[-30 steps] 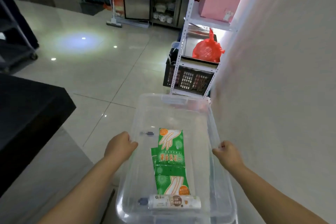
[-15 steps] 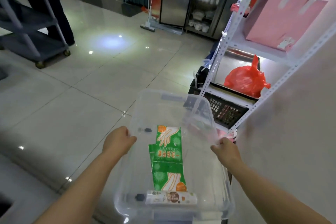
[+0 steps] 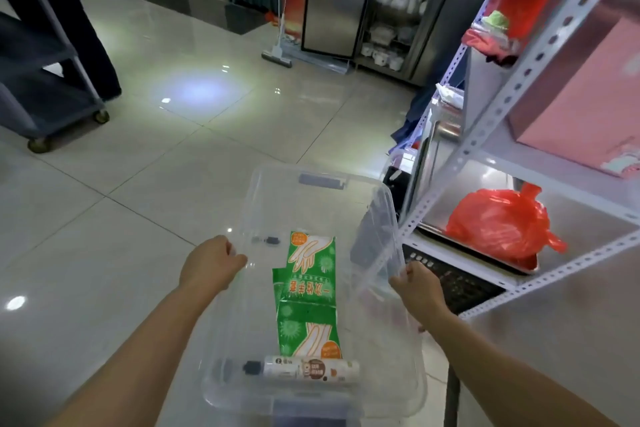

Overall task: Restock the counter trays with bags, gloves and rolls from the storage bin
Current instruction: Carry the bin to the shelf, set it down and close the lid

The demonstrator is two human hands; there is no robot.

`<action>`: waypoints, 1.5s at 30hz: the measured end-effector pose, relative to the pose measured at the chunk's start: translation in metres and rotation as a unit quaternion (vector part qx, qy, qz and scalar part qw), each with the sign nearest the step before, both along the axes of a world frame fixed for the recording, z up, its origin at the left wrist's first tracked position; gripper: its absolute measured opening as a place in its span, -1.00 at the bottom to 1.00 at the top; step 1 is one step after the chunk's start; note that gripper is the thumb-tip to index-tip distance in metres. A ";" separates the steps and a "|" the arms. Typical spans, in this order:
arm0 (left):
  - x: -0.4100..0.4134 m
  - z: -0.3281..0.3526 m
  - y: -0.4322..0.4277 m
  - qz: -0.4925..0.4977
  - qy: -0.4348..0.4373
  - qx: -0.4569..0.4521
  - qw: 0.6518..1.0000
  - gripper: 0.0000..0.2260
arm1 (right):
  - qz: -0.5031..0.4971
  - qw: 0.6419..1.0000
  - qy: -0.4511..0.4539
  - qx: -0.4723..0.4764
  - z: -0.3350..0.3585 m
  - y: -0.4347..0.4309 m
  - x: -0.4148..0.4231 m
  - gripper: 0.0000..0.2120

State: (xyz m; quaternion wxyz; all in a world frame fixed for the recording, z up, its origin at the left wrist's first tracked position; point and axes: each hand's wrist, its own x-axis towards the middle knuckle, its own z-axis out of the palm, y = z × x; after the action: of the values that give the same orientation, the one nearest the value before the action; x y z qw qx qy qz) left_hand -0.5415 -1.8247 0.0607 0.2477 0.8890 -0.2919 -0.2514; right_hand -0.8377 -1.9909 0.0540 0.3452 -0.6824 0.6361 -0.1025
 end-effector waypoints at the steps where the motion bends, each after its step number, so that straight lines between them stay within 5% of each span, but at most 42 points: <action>1: 0.011 -0.002 -0.019 0.002 -0.004 0.001 1.000 -0.87 | 0.004 1.000 -0.004 0.006 -0.005 -0.021 0.012 -0.80; 20: 0.241 -0.024 -0.316 0.103 -0.008 0.025 0.994 -0.88 | 0.131 0.991 0.010 0.013 -0.031 -0.378 0.281 -0.83; 31: 0.387 -0.020 -0.534 -0.023 0.018 0.038 0.999 -0.86 | 0.004 0.999 0.022 0.028 -0.033 -0.526 0.381 -0.74; 45: 0.421 -0.093 -0.867 -0.189 0.028 0.122 0.974 -0.91 | -0.143 0.986 0.015 0.089 -0.127 -0.769 0.382 -0.74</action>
State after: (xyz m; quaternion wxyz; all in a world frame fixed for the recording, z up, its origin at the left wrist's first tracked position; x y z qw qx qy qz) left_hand -0.1208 -2.6914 -0.0319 0.0929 0.8337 -0.4148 -0.3525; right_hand -0.4555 -2.7596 -0.0734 0.3767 -0.5521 0.7391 -0.0835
